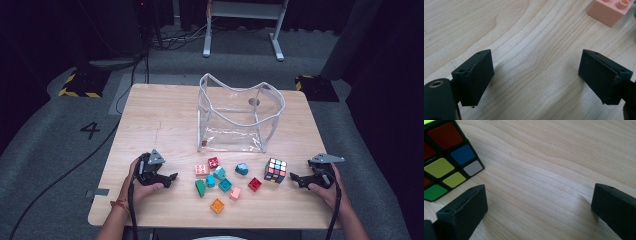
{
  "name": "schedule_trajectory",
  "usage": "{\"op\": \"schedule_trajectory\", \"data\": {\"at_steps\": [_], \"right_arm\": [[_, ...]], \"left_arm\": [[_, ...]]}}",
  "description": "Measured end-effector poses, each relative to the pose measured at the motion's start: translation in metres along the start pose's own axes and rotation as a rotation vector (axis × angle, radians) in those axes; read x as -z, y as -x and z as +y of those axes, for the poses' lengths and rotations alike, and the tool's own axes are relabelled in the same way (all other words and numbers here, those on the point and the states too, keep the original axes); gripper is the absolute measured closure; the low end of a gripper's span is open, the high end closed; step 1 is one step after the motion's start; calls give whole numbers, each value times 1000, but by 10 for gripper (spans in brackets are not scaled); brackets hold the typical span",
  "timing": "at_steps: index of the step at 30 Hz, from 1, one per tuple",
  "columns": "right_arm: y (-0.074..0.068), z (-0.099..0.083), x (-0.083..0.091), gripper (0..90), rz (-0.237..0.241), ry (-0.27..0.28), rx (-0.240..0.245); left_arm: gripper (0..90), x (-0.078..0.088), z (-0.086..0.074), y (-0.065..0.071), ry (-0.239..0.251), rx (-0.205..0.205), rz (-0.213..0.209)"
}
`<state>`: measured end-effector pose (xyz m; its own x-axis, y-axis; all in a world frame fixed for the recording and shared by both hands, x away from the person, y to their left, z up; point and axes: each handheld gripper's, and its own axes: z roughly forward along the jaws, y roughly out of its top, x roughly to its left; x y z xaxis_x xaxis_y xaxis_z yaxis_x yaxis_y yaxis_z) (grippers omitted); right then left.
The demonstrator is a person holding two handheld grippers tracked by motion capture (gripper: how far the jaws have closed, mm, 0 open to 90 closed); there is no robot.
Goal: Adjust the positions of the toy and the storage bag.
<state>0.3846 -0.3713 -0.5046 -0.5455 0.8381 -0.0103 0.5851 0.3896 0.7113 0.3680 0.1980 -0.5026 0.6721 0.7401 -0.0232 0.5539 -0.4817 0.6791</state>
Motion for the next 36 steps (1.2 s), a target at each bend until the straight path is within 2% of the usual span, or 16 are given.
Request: {"op": "schedule_trajectory", "data": {"at_steps": [10, 12, 17, 18, 21, 22, 23, 24, 25, 27, 28, 29, 31, 33, 35, 36], "right_arm": [[0, 0, 0, 4, 0, 0, 0], [0, 0, 0, 4, 0, 0, 0], [0, 0, 0, 13, 8, 1, 2], [1, 0, 1, 38, 39, 6, 26], [3, 0, 2, 143, 22, 20, 34], [3, 1, 3, 203, 22, 28, 35], [2, 3, 4, 204, 29, 36, 21], [2, 6, 5, 182, 17, 48, 36], [1, 10, 7, 214, 17, 54, 42], [-3, 20, 12, 238, 34, 87, 54], [-5, 26, 15, 247, 38, 97, 65], [-7, 32, 17, 261, 34, 104, 85], [-10, 46, 20, 278, 32, 136, 120], [-15, 60, 22, 302, 50, 163, 137], [-19, 71, 21, 343, 49, 176, 167], [-22, 76, 19, 355, 52, 184, 169]], "left_arm": [[135, 0, 0, 1, 1, -4, 3], [137, 0, -1, 3, 8, -1, 15], [172, 1, 0, 3, 15, -37, 7], [188, 1, 0, 2, 35, -22, 4], [190, 2, 2, -1, 62, 3, -21], [198, 4, 7, -3, 84, -2, -7], [208, 5, 10, -3, 80, -2, -10], [211, 6, 14, -4, 90, 4, -17], [217, 7, 19, -4, 99, 13, -38], [231, 7, 30, -3, 125, 9, -45], [231, 7, 30, -3, 125, 9, -45], [233, 6, 42, 0, 142, -22, -68], [240, 3, 55, 4, 140, -47, -66], [251, 1, 66, 6, 162, -66, -83], [254, -3, 78, 8, 174, -68, -117], [259, -5, 83, 10, 186, -68, -116]]}}
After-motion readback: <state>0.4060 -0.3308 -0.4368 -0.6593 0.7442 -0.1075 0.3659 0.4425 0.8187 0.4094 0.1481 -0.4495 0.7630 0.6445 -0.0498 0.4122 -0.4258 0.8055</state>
